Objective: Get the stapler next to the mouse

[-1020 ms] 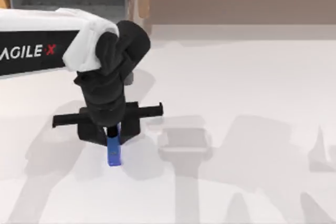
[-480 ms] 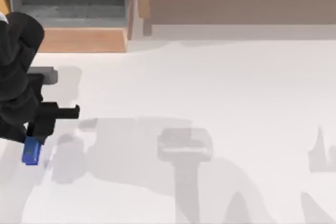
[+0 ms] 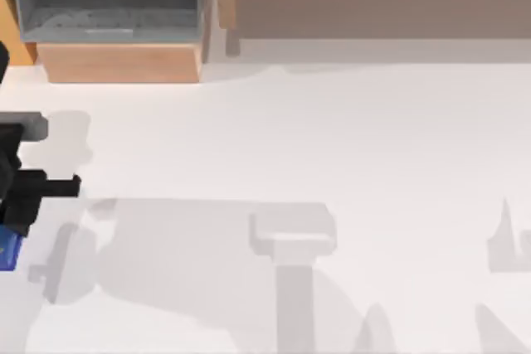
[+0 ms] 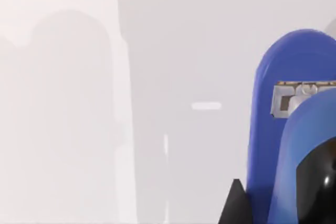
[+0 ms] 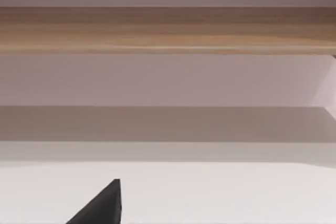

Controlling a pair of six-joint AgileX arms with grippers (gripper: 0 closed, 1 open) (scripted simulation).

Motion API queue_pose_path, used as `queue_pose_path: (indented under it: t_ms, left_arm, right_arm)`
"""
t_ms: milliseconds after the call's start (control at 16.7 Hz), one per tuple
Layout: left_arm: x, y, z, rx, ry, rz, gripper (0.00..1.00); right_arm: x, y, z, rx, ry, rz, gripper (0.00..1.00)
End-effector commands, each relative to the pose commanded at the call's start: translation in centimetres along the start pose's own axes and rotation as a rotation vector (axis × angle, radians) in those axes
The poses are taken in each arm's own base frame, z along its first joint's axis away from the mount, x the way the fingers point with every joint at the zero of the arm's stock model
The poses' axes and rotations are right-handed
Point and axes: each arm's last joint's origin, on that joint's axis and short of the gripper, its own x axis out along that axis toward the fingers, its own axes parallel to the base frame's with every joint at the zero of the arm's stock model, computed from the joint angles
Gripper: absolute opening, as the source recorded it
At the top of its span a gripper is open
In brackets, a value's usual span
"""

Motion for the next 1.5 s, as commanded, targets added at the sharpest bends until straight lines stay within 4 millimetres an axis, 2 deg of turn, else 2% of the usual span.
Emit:
queue_pose_path:
  t_ms: [720,1200,1500]
  left_arm:
    - [1.6,0.1,0.8,0.004,0.041,0.064,0.00]
    - [1.6,0.2,0.4,0.010,0.051,0.094,0.00]
    - [1.4,0.1,0.4,0.004,-0.013,0.050,0.00]
  right_arm:
    - [0.0,0.0,0.0,0.000,0.000,0.000,1.00]
    - [0.0,0.0,0.0,0.000,0.000,0.000,1.00]
    - [0.0,0.0,0.0,0.000,0.000,0.000,1.00]
